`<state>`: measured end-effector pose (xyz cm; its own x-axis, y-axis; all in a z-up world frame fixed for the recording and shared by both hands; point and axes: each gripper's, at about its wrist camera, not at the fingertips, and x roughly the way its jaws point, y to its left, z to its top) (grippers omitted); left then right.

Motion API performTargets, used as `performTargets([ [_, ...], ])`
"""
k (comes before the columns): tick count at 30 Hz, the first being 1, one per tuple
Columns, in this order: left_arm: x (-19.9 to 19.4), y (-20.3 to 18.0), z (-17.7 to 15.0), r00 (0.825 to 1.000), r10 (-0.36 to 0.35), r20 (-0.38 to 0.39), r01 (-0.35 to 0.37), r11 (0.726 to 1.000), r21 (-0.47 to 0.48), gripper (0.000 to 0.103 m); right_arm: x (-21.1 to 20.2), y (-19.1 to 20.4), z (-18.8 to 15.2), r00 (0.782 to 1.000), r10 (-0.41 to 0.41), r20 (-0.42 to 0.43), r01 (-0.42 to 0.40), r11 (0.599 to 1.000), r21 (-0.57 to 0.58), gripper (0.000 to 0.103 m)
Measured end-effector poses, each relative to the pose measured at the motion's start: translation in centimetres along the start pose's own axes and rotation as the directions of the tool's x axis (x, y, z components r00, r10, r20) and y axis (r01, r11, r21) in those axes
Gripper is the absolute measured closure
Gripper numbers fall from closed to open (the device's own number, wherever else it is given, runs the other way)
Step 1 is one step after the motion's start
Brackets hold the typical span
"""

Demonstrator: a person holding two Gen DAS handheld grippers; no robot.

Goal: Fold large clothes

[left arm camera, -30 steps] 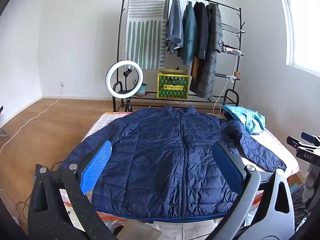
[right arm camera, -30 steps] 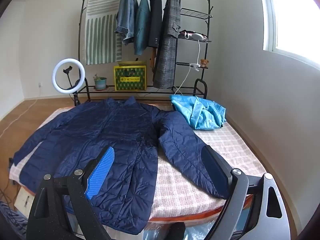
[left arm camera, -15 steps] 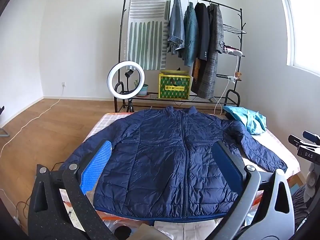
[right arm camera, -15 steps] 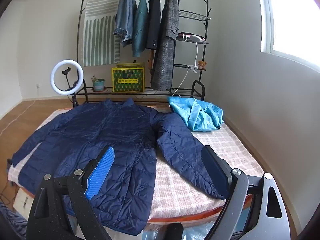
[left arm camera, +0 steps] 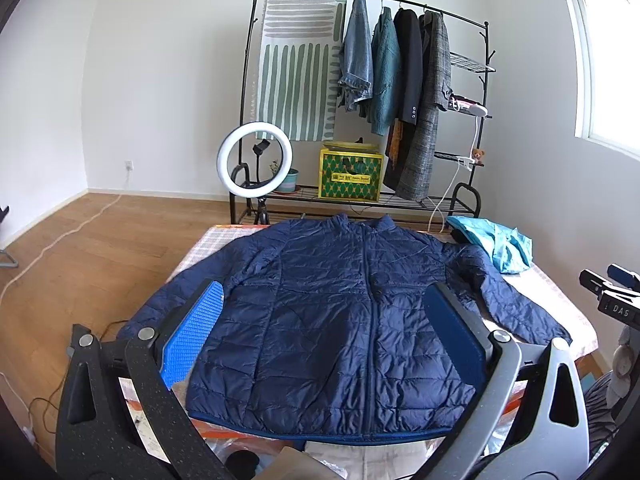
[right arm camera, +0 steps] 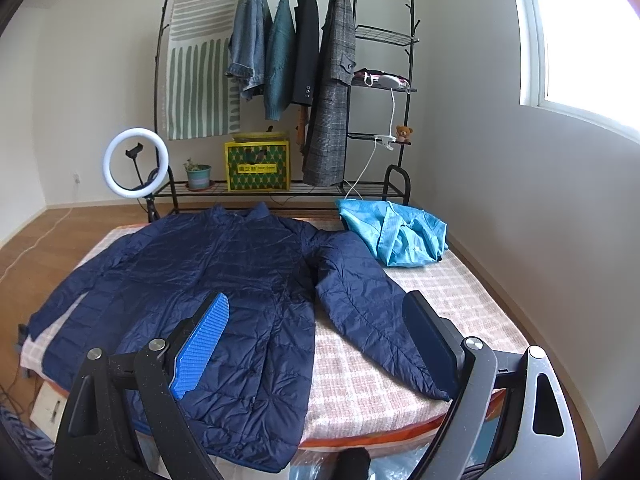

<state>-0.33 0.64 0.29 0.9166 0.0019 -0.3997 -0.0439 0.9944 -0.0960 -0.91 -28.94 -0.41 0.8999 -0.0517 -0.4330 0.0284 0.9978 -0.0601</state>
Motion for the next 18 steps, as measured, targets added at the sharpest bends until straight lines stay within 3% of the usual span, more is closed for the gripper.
performTargets([
  [18,-0.62,-0.07,0.75,1.0,0.0,0.009,0.0,1.0,-0.013,0.001,0.05,-0.23,-0.25,1.0,0.004,0.005,-0.004,1.0,0.012,0.014],
])
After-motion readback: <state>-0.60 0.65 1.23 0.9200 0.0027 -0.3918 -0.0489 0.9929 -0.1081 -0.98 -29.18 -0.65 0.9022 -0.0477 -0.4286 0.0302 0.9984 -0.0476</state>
